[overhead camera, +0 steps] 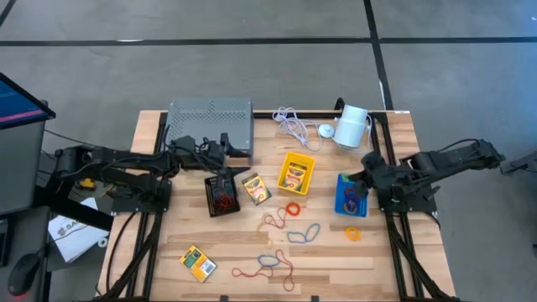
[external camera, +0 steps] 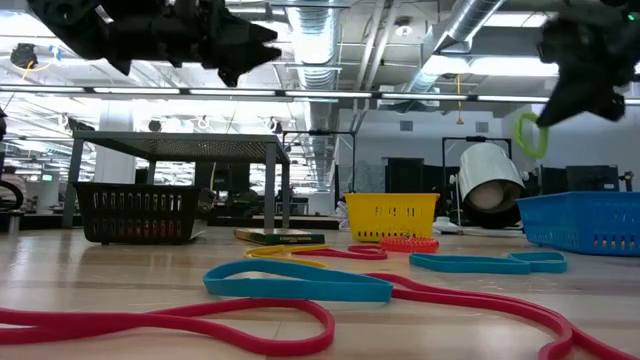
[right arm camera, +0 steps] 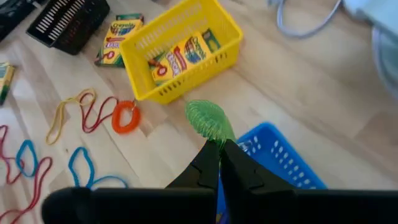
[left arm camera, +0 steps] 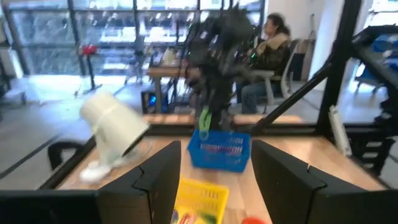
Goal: Pick & Place Office Desk Supplies
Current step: Put the green spring keychain into the blue bin, then put the yellow spring keychain into the blue bin
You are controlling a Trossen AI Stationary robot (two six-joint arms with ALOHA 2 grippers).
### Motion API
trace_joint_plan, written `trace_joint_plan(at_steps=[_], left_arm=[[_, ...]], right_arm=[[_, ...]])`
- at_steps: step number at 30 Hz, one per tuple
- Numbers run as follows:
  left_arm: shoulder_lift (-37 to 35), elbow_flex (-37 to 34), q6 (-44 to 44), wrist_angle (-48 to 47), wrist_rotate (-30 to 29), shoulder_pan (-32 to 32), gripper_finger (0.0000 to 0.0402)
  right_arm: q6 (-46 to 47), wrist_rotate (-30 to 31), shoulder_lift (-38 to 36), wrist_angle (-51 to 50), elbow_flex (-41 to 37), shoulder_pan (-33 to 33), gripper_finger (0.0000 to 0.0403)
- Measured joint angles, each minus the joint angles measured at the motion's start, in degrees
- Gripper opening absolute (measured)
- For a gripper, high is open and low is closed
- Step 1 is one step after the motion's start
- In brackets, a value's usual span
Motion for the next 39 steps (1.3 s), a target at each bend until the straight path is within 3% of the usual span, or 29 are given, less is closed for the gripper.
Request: trace_joint_plan(at_steps=[10, 14, 27, 32, 39], left_arm=[[-2.22, 0.03, -0.92, -3.73, 1.80, -0.04, 0.0190], [-2.22, 0.03, -0.93, -4.14, 1.79, -0.04, 0.0190], [-2.20, 0.03, -0.94, -4.21, 1.69, -0.04, 0.0190], [-2.20, 0.03, -1.26, -4.19, 1.67, -0.04, 0.0190], [-2.17, 0.03, -2.58, -4.19, 1.66, -0.04, 0.0190]], right_arm=[[8.85, -1.99, -7.88, -1.05, -6.30, 5.13, 0.0000], [12.95, -3.02, -6.51, -2.42, -6.80, 6.42, 0.0000], [14.29, -9.01, 2.37, -1.41, -6.80, 5.79, 0.0003], [12.77, -11.19, 3.46, -1.23, -6.54, 5.24, 0.0032], [10.35, -13.07, 3.52, -1.25, -6.52, 2.87, 0.0122]])
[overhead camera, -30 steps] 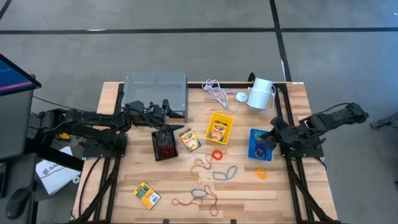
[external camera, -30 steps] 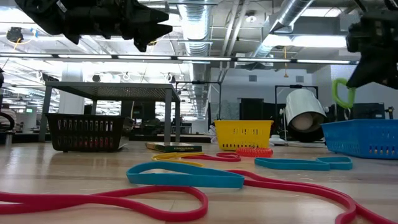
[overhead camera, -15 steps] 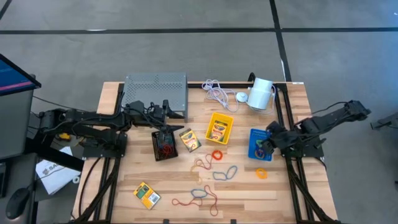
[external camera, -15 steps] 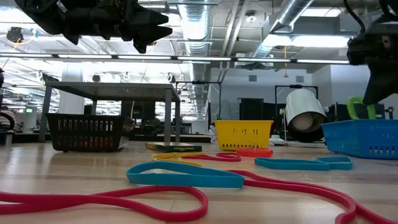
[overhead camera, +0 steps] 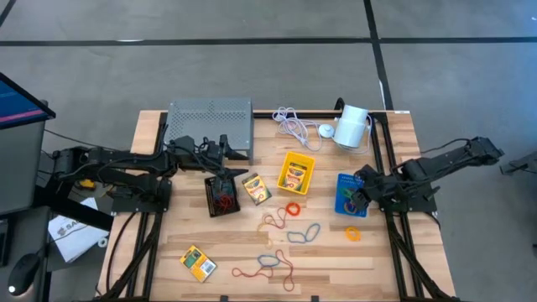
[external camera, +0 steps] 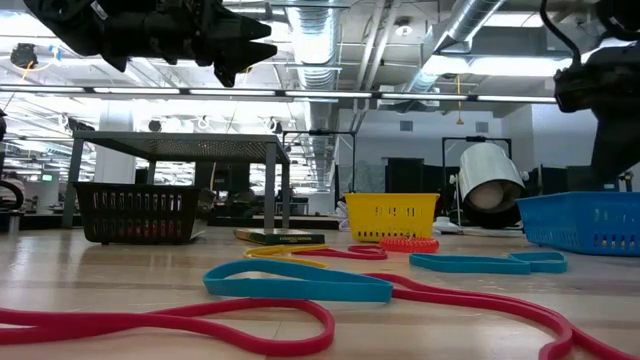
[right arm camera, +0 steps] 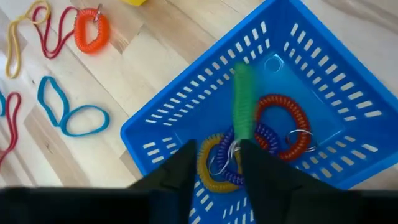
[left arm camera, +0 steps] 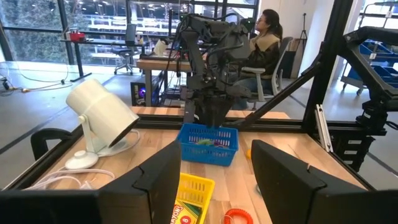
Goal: Pick & Place Office Desk Supplies
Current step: Put the yellow spring keychain into the blue bin
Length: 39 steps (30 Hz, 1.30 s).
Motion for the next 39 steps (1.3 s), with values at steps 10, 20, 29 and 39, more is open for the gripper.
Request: trace_joint_plan(at_steps=[10, 20, 29, 39], left_arm=[[0.00, 0.00, -0.02, 0.04, 0.00, 0.00, 0.0190], [0.00, 0.00, -0.07, 0.93, -0.01, 0.00, 0.0190], [0.02, 0.00, -3.01, 0.92, 0.01, -0.28, 0.0190], [0.02, 0.00, -3.04, 0.92, 0.03, -0.28, 0.0190]], right_arm=[[-1.36, -0.77, -0.03, -0.22, 3.01, -4.21, 0.0205], [-2.59, -13.05, 1.86, 8.79, 10.88, 0.61, 0.0155], [0.07, -12.87, 14.81, 10.67, 14.09, 8.35, 0.0096], [3.29, -13.01, 29.84, 1.41, 21.95, 14.94, 0.0085]])
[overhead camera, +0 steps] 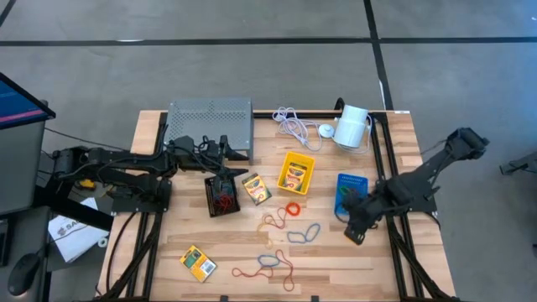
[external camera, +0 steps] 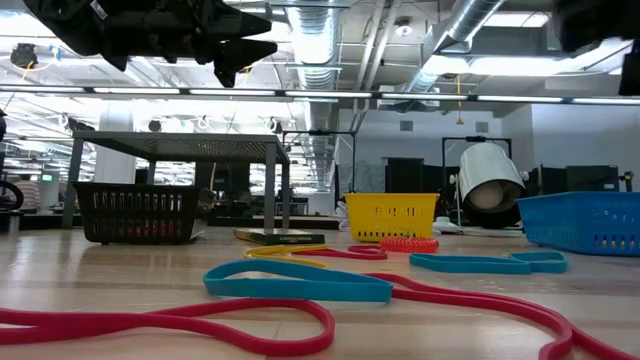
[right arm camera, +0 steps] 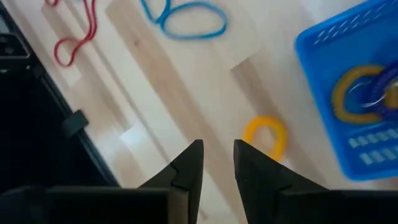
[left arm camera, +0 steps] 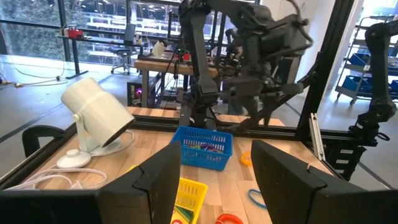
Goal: Pick & Place Office Desk Supplies
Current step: Put the yellow spring keychain into the blue bin
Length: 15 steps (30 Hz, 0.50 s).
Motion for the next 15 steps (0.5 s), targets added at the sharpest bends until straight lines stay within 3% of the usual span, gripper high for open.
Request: trace_joint_plan(at_steps=[6, 15], left_arm=[[-0.02, 0.00, 0.00, -0.02, -0.02, 0.00, 0.0190], [-0.02, 0.00, 0.00, 0.49, -0.02, 0.00, 0.0190]], right_arm=[[6.82, 0.08, 5.07, -1.60, 2.58, 4.08, 0.0085], [8.86, -0.38, 14.07, -0.04, 2.38, 8.10, 0.0085]])
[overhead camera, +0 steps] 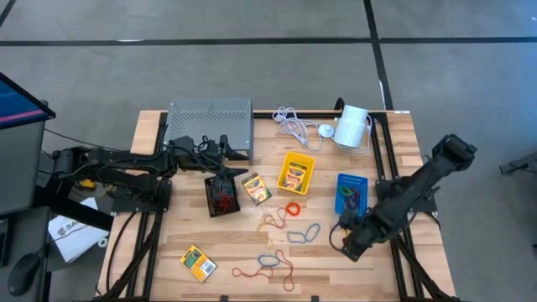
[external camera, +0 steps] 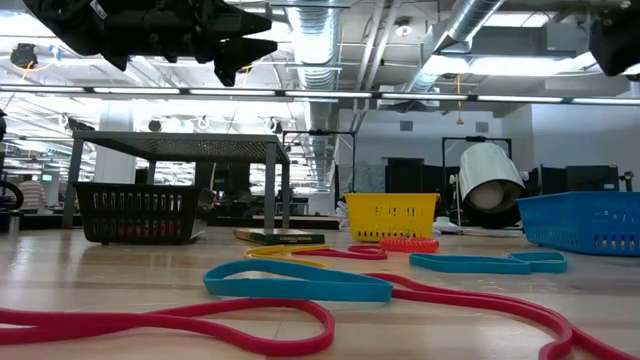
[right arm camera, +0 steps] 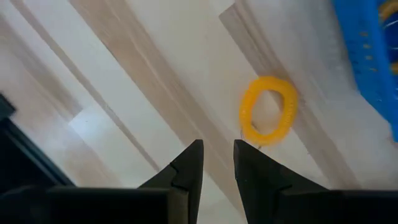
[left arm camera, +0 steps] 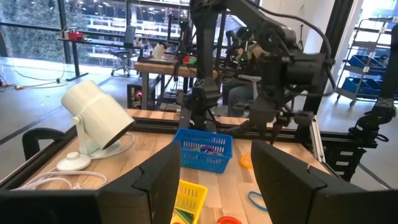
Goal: Pick & Place Office Desk Supplies
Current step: Put the yellow spring keychain into the blue bin
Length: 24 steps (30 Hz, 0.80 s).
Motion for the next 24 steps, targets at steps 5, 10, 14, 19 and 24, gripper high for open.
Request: trace_joint_plan(at_steps=[5, 10, 14, 19, 24], left_arm=[[0.00, 0.00, -0.40, -0.02, 0.02, 0.00, 0.0190], [0.00, 0.00, -0.44, -0.01, 0.00, 0.00, 0.0190], [0.00, 0.00, -1.21, -0.01, 0.02, -0.07, 0.0190], [0.00, 0.00, -1.68, -0.04, 0.02, -0.07, 0.0190], [0.00, 0.00, -1.69, -0.02, 0.02, -0.07, 0.0190]], right_arm=[[-0.24, 0.05, 4.01, 1.64, 0.00, 1.14, 0.0085], [-1.35, 0.45, 8.39, 1.01, 0.00, 1.42, 0.0085], [-3.60, 0.55, 11.41, 1.05, -0.02, 1.26, 0.0085], [-5.43, 0.76, 13.74, 0.84, -0.04, 1.21, 0.0085], [-7.01, 2.29, 14.19, 0.07, -0.07, 0.96, 0.0085]])
